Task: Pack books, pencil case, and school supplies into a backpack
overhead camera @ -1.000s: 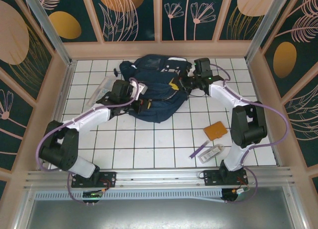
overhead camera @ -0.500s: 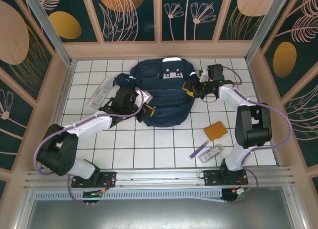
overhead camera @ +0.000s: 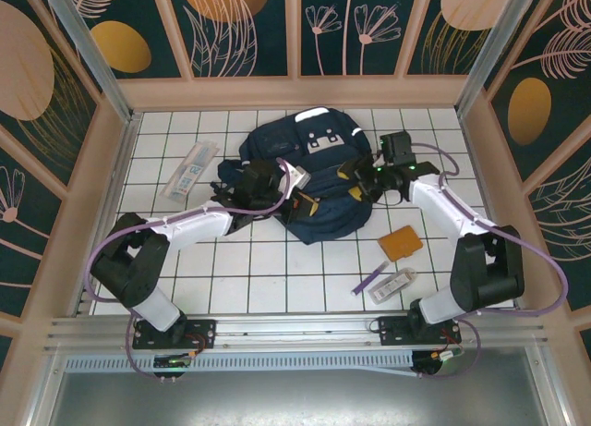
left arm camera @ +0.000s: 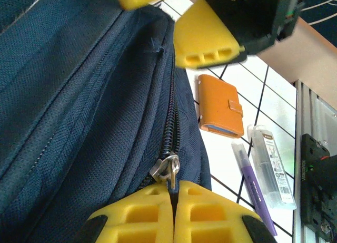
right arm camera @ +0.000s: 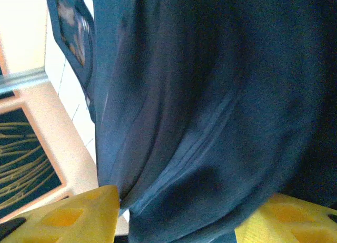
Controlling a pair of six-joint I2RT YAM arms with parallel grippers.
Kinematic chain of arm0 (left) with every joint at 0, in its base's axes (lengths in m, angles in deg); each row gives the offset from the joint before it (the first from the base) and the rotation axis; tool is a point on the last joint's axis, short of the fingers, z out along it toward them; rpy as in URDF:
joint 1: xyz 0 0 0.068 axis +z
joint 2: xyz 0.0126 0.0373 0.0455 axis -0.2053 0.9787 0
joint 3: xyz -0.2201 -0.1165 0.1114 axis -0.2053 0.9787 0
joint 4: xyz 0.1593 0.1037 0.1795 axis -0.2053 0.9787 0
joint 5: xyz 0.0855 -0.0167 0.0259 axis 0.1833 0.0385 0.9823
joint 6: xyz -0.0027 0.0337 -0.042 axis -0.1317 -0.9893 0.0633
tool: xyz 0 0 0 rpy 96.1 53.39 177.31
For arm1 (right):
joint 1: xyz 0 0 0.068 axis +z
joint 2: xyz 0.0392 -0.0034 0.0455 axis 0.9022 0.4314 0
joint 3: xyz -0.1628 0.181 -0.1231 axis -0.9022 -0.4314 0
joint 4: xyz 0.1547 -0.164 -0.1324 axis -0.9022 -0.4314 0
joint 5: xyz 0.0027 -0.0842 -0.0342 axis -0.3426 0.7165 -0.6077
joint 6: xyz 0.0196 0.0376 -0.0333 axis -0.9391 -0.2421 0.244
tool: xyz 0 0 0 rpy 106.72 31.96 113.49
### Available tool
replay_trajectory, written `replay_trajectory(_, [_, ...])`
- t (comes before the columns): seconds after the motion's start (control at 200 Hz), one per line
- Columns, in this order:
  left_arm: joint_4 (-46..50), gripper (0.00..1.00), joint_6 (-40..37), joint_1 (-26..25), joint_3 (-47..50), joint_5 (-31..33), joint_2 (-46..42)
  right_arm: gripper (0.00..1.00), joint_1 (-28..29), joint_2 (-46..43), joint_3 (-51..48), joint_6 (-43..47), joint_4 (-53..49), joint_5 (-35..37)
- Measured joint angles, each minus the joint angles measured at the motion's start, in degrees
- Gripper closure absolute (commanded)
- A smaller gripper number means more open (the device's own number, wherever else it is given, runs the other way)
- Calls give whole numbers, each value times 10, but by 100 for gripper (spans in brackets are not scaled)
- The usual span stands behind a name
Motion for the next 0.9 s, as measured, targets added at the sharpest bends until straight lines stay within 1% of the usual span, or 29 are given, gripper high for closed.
replay_trajectory(0.015, [0, 100, 1, 0, 0, 0, 0, 50, 5, 0, 0, -6, 0, 0])
replay_trajectory(0.035, [-1, 100, 1, 0, 0, 0, 1, 55, 11, 1, 0, -14, 1, -1])
replay_trajectory(0.09, [-1, 100, 3, 0, -4, 1, 3, 82, 24, 5, 0, -36, 7, -4])
replay_trajectory(0.11, [-2, 100, 3, 0, -5, 2, 3, 88, 26, 8, 0, -38, 11, -7])
replay_trajectory(0.125, [-2, 100, 4, 0, -7, 2, 4, 95, 27, 10, 0, -47, 14, -8])
replay_trajectory(0.145, [-2, 100, 6, 0, -8, 2, 5, 100, 27, 14, 0, -49, 18, -11])
replay_trajectory(0.265, [3, 100, 5, 0, -11, 16, 7, 100, 26, 32, 8, -62, 19, -14])
replay_trajectory(0.4, [19, 100, -22, 12, -3, 34, -4, 100, 19, 39, 41, -16, -19, -8])
replay_trajectory(0.5, [27, 100, -46, 68, 50, 37, -55, 100, -16, 39, 47, 27, -32, -24])
replay_trajectory(0.591, [42, 100, -86, 124, 77, 49, -91, 100, -61, 39, 47, 63, -48, -63])
replay_trajectory(0.676, [45, 100, -122, 139, 72, 49, -97, 100, -79, 42, 50, 97, -60, -97])
replay_trajectory(0.736, [49, 100, -143, 144, 67, 52, -90, 100, -87, 50, 62, 119, -70, -116])
replay_trajectory(0.781, [54, 100, -155, 152, 62, 66, -76, 100, -92, 56, 72, 134, -74, -124])
replay_trajectory(0.901, [73, 100, -164, 183, 23, 113, 7, 100, -113, 61, 99, 150, -81, -137])
